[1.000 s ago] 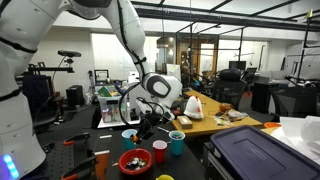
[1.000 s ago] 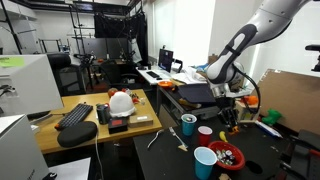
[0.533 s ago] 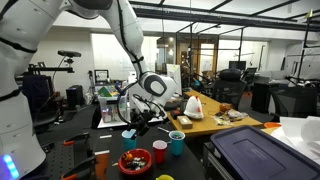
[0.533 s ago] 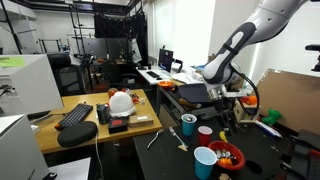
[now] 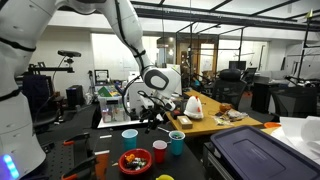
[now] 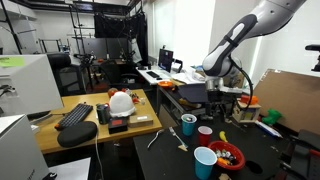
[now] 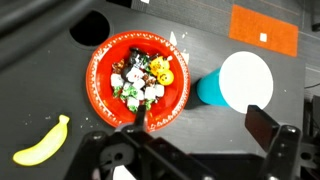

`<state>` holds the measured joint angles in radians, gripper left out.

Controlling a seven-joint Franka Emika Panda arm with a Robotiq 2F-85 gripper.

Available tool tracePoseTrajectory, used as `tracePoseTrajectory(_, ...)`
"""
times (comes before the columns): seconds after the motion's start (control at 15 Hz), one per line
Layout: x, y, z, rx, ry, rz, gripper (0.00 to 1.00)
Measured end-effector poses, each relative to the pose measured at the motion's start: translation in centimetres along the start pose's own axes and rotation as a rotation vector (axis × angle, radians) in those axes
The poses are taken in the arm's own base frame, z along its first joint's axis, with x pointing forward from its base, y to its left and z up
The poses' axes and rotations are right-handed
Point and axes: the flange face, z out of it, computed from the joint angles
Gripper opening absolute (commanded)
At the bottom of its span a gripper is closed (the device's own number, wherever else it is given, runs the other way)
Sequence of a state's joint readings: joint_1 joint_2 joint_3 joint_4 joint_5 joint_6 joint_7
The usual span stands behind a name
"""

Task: Take the orange object out of the blue cup and place it inside the red bowl

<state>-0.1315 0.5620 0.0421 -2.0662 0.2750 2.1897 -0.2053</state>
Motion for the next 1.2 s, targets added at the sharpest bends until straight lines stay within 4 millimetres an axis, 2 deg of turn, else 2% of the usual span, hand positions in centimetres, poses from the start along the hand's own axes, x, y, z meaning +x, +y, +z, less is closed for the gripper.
tracePoseTrajectory(0.33, 0.9, -1.0, -3.2, 0.027, 0.152, 0.033, 1.00)
tracePoseTrajectory(0.67, 1.6, -2.9, -6.6, 0.019, 0.334, 0.045, 1.00)
tracePoseTrajectory(0.93, 1.4, -4.8, -9.3, -0.006, 0.486, 0.062, 1.00)
tracePoseTrajectory(1.2, 0.8, -6.5, -11.1, -0.034, 0.574, 0.092, 1.00)
